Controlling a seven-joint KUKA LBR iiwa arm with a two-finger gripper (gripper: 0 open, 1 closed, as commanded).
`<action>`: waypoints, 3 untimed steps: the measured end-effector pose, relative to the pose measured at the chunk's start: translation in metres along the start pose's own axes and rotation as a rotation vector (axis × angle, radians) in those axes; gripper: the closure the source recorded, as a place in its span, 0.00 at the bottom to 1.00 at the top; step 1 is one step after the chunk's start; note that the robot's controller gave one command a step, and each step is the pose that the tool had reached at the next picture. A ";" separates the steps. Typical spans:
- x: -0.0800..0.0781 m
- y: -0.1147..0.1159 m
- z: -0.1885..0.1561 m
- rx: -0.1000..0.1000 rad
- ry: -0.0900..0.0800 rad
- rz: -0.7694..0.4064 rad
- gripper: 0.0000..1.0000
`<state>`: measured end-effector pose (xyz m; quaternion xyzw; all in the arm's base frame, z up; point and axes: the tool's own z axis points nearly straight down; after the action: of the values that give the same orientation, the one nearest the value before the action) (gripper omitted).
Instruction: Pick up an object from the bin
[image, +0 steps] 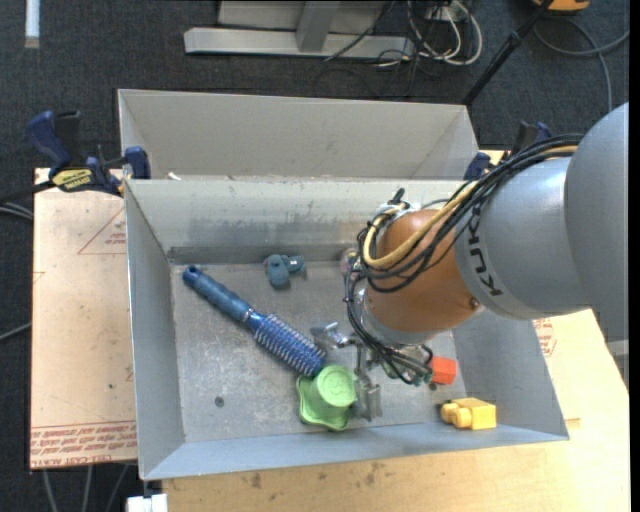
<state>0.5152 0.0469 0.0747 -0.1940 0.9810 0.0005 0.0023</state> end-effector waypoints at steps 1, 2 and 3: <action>0.006 -0.008 -0.029 0.000 0.001 0.138 0.00; 0.021 0.007 0.003 0.003 -0.008 -0.103 0.00; 0.021 0.007 0.003 0.002 -0.006 -0.103 1.00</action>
Offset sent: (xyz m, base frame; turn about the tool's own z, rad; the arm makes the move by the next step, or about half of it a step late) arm -0.0034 -0.0100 0.0291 0.1394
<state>0.4927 0.0453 0.0713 -0.2445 0.9696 -0.0002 0.0055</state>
